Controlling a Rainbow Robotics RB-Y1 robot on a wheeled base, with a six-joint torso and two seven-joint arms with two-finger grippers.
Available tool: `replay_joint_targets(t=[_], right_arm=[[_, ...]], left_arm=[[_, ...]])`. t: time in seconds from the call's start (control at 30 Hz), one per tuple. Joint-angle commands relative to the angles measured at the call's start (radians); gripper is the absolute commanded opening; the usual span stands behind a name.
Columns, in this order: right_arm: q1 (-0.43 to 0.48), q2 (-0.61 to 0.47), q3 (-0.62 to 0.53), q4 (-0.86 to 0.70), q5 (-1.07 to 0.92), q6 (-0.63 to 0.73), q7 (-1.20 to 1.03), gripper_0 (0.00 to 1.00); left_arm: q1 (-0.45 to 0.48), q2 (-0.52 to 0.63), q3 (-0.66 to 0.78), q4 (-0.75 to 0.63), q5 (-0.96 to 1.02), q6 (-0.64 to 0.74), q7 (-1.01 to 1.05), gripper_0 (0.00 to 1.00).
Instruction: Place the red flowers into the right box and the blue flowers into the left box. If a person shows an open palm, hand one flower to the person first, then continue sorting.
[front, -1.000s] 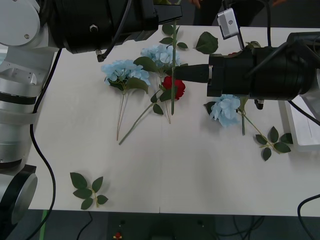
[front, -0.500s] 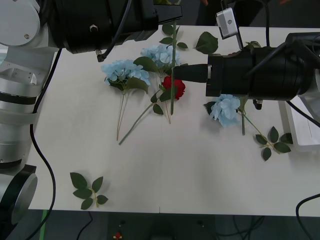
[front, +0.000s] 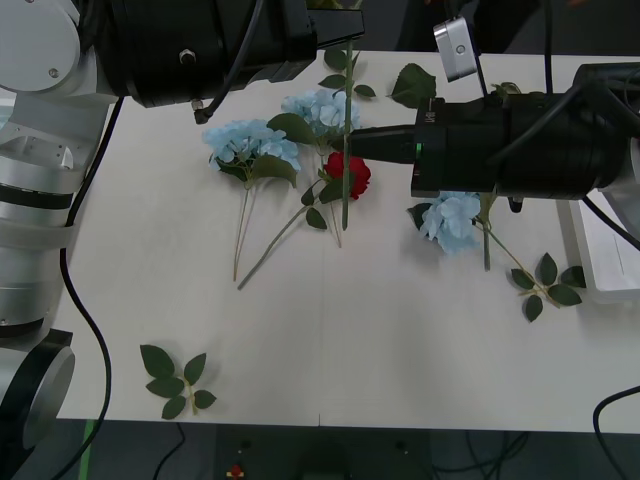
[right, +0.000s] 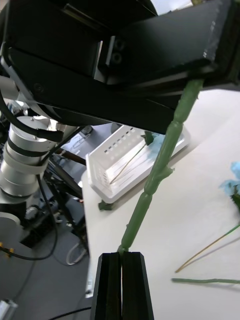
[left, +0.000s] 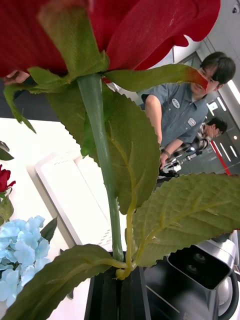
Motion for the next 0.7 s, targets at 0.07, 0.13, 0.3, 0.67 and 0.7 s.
replay_joint_targets(t=[0.07,0.13,0.3,0.67,0.7], right_arm=[[-0.014,0.023,-0.030,-0.019,-0.004,-0.038,0.051,0.00],[-0.006,0.023,-0.030,-0.019,-0.007,-0.045,0.053,0.00],[0.022,0.023,-0.028,-0.011,-0.099,-0.053,-0.007,0.00],[0.037,0.012,-0.028,-0.008,-0.124,-0.091,-0.044,1.00],[0.037,0.011,-0.028,-0.008,-0.122,-0.090,-0.045,1.00]], left_arm=[[0.008,0.028,0.010,-0.012,0.013,-0.012,-0.085,0.00],[0.008,0.028,0.010,-0.012,0.013,-0.012,-0.085,0.00],[0.008,0.028,0.010,-0.012,0.013,-0.012,-0.085,0.00],[0.008,0.028,0.010,-0.012,0.013,-0.012,-0.085,0.00],[0.008,0.028,0.010,-0.012,0.013,-0.012,-0.085,0.00]])
